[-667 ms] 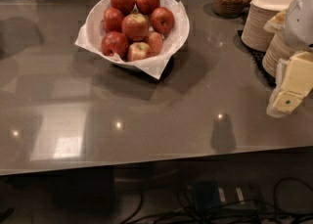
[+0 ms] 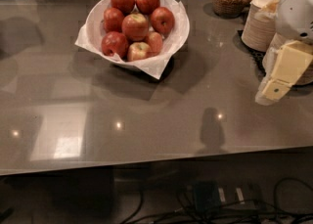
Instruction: Pick apple from white bowl
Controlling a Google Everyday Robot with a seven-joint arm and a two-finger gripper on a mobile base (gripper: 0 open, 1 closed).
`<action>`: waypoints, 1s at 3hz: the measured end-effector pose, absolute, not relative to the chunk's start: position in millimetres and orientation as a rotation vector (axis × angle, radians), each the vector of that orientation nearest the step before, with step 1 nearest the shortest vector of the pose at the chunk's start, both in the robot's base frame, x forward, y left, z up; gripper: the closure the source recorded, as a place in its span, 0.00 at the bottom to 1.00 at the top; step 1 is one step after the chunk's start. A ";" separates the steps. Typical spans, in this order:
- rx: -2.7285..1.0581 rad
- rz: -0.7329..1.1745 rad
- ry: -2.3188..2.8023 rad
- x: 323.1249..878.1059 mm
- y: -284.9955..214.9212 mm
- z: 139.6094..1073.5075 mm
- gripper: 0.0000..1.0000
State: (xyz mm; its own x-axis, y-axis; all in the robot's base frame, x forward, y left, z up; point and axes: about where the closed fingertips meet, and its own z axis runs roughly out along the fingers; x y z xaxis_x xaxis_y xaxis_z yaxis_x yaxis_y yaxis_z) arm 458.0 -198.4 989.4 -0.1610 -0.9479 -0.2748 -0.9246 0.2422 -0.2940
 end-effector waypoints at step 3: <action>-1.732 -0.055 1.890 500.2 -156.1 1012.2 0.00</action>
Offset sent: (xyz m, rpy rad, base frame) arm 0.0221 0.0246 0.0161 0.0608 -0.0739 0.0742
